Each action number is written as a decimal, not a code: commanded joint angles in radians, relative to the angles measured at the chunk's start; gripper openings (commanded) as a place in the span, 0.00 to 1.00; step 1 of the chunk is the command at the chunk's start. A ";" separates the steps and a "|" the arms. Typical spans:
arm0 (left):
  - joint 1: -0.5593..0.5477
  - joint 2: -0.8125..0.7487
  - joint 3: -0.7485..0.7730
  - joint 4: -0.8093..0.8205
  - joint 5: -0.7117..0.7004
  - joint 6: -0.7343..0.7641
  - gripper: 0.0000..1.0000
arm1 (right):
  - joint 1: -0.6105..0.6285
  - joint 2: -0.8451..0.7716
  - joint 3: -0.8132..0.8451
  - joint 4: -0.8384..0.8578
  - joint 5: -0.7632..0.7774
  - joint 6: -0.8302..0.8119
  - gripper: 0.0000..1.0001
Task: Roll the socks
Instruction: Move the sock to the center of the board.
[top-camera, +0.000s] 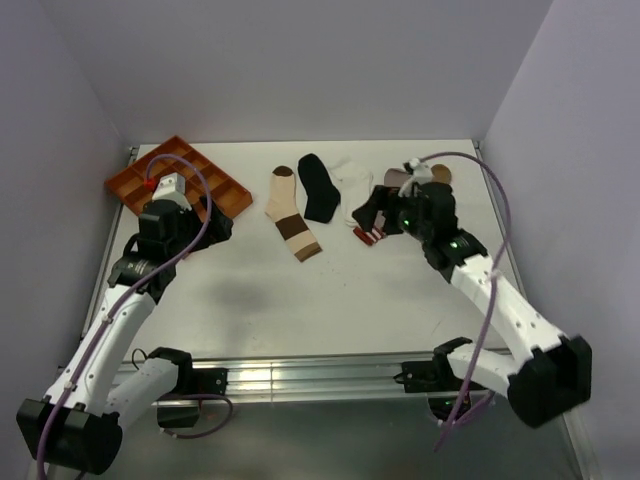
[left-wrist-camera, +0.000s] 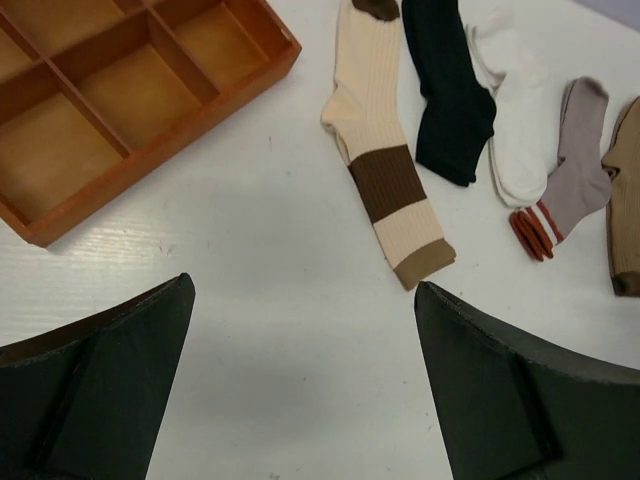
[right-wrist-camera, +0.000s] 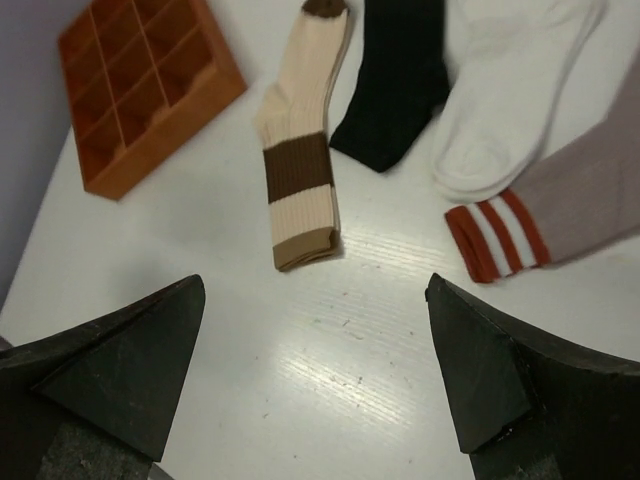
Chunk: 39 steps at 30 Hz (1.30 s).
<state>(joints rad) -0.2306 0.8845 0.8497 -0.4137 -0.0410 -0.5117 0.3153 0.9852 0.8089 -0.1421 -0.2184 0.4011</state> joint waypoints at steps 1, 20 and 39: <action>-0.003 0.019 0.046 0.015 0.046 0.007 1.00 | 0.088 0.166 0.146 0.038 -0.012 -0.059 1.00; 0.002 -0.015 -0.055 0.072 -0.007 0.047 0.99 | 0.401 1.012 0.593 -0.073 0.157 -0.254 0.59; -0.027 0.048 -0.075 0.150 0.213 0.087 0.99 | 0.535 0.784 0.184 -0.041 0.136 -0.119 0.59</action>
<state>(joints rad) -0.2371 0.9321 0.7731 -0.3225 0.1200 -0.4545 0.8368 1.8137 1.0515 -0.1471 -0.0685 0.2276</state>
